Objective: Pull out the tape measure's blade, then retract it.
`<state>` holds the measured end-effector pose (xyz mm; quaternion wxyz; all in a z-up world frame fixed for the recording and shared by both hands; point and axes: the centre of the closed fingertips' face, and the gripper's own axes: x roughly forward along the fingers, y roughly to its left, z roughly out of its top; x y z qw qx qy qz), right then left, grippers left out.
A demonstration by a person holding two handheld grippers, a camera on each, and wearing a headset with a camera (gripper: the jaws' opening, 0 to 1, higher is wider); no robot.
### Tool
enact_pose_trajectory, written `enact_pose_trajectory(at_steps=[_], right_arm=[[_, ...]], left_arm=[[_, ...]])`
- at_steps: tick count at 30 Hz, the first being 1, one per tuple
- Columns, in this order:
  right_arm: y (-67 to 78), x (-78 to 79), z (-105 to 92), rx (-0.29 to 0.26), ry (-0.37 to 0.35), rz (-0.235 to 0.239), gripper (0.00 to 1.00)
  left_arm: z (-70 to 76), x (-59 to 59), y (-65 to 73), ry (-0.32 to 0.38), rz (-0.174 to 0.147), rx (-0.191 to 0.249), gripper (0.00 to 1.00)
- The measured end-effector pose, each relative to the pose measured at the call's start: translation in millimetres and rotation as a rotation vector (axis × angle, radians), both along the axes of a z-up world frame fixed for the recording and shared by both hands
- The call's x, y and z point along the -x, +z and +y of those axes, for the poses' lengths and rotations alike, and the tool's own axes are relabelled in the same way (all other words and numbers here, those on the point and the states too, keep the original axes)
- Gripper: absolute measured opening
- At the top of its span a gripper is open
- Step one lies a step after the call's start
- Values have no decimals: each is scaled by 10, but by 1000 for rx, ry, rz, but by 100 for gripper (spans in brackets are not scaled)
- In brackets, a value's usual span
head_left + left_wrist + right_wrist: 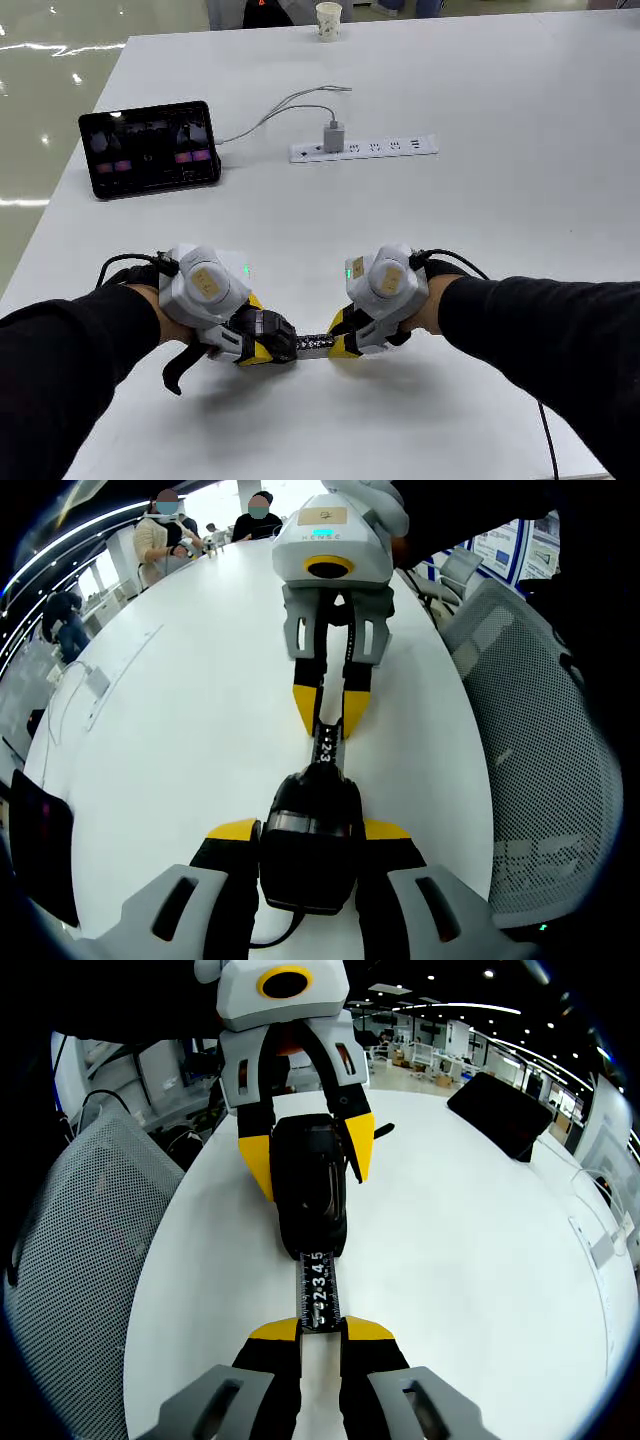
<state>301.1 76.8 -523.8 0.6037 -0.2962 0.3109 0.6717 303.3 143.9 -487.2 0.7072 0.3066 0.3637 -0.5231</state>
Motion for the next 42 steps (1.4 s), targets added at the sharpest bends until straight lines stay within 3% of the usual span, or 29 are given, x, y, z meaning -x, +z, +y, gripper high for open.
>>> enact_pose_trajectory(at_steps=[15,42], right_arm=[[7,-10,-135,17,20,-21,10],[0,-47,-372,29,5,-16,10]], left_arm=[[-2,-8,-3,1,0,2,31],[-6,2,-4,1,2,4,31]])
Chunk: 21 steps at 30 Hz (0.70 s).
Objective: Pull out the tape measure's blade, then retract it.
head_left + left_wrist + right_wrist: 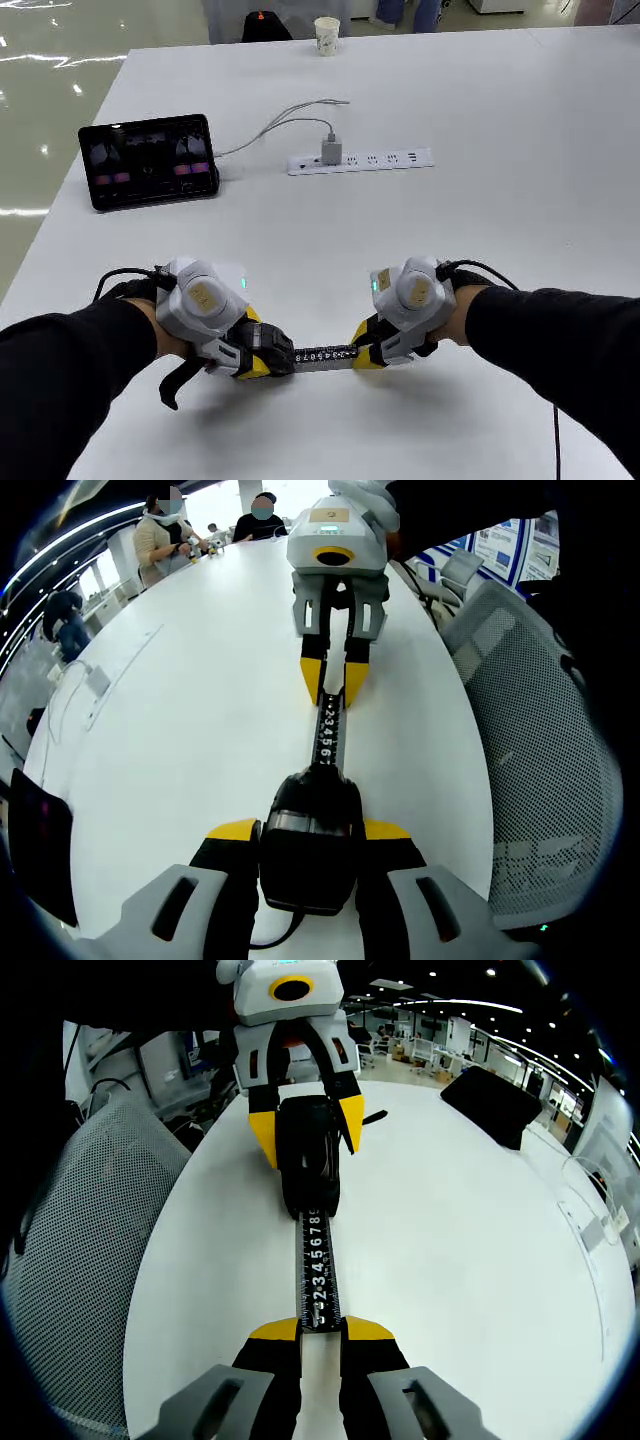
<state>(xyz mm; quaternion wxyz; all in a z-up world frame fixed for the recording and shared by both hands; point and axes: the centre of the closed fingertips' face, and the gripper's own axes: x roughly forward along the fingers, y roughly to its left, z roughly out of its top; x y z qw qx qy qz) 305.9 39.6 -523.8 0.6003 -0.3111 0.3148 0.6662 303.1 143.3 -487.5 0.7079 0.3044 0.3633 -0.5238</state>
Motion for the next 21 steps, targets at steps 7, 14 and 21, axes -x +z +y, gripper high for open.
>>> enact_pose_trajectory(at_steps=[7,14,21], right_arm=[[-3,-4,-60,-1,-9,3,10],[-1,-23,-115,-1,-13,6,10],[2,-39,-182,7,-17,3,10]], left_arm=[[1,-1,-3,1,4,-1,32],[-1,-3,-3,4,3,1,32],[-2,-10,-6,3,4,-1,32]])
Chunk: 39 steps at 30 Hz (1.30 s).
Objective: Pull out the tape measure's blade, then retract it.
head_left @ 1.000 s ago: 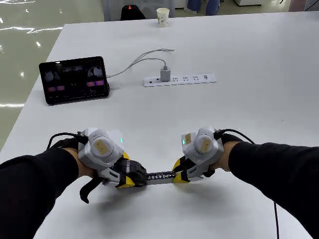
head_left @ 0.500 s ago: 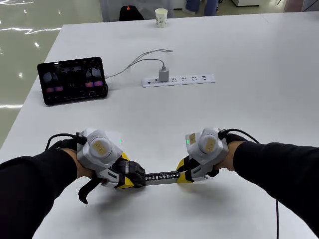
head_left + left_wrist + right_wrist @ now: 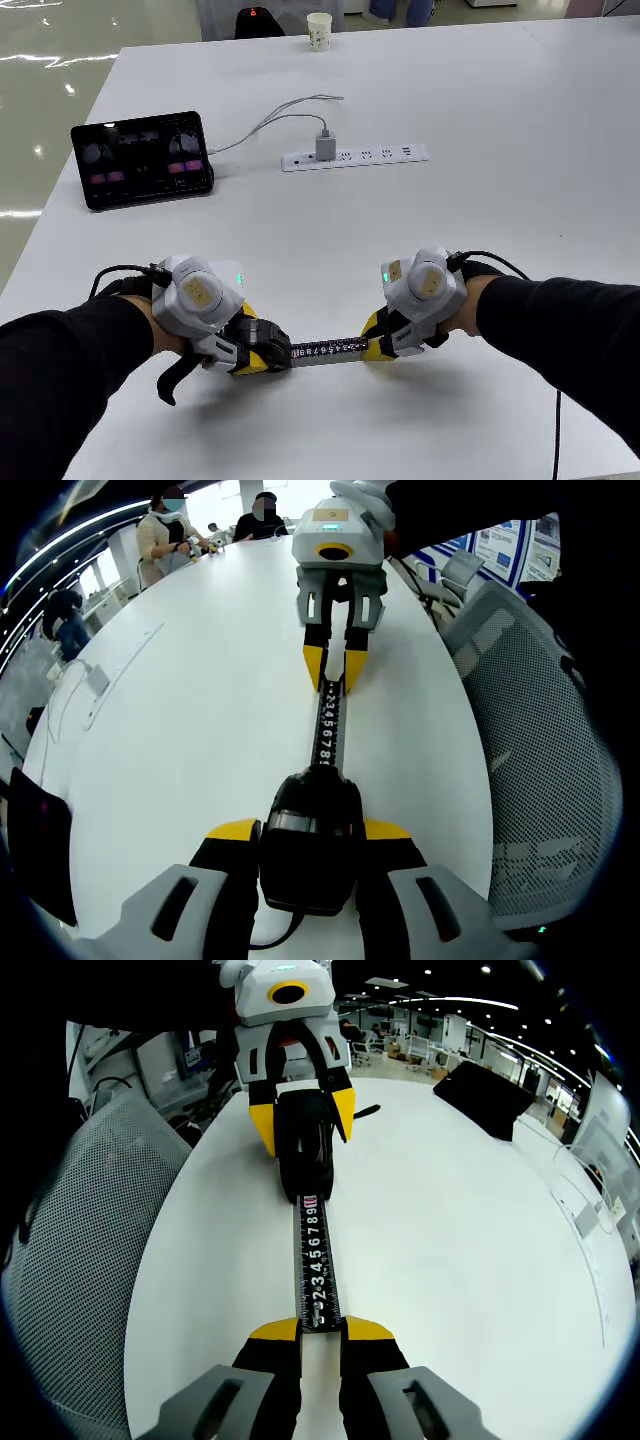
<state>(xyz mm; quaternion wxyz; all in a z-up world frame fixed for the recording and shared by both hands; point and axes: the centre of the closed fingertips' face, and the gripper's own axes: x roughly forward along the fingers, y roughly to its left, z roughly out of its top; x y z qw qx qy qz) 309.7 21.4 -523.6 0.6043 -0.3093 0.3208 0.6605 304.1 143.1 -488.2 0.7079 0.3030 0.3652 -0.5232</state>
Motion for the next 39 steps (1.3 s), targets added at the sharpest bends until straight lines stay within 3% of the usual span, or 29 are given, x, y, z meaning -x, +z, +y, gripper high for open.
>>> enact_pose_trajectory(at_steps=[39], right_arm=[[4,-69,-296,21,-23,5,10]], left_arm=[[-7,-1,-1,13,-8,4,32]])
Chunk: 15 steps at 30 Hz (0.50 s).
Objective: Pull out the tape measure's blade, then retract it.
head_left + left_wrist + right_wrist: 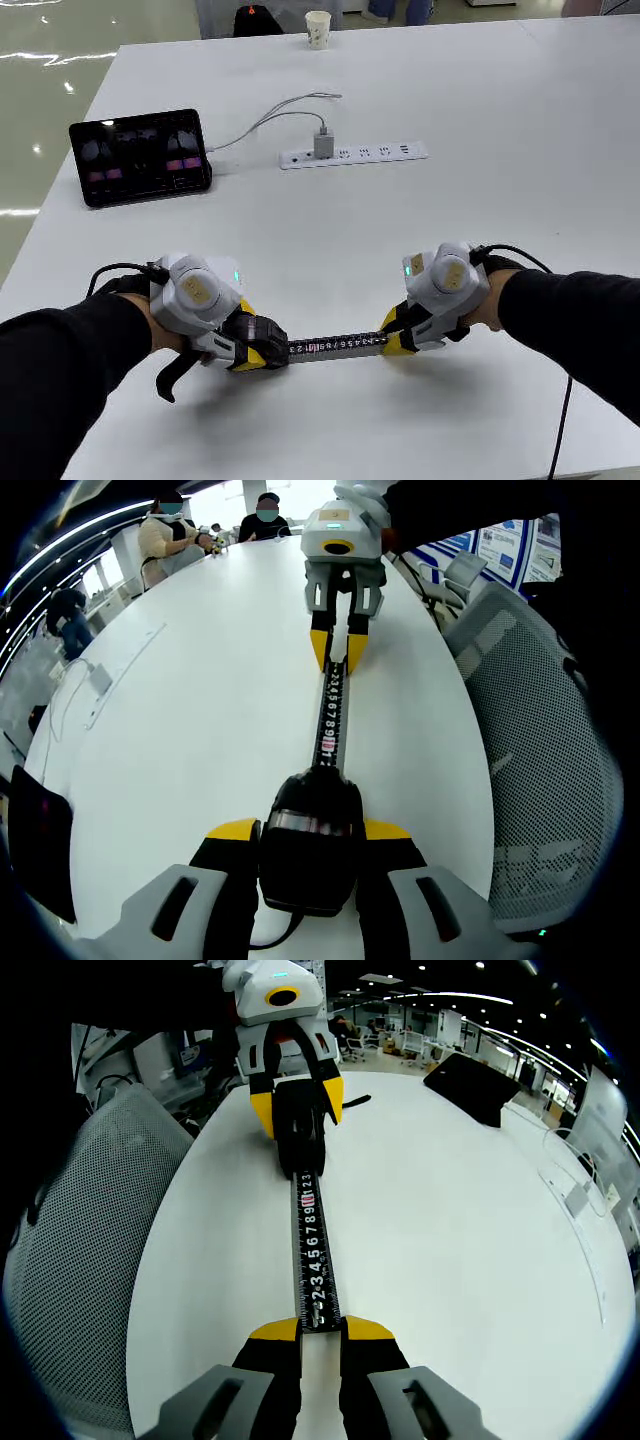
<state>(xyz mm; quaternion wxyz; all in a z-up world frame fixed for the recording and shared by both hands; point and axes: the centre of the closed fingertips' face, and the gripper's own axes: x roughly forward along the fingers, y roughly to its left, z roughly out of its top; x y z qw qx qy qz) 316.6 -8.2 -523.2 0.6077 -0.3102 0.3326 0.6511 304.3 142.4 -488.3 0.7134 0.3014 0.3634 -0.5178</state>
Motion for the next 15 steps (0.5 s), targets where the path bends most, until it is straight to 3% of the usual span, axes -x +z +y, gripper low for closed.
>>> enact_pose_trajectory(at_steps=[15], right_arm=[[-1,-11,-85,7,-4,-2,10]], left_arm=[[-6,3,4,0,-2,4,32]])
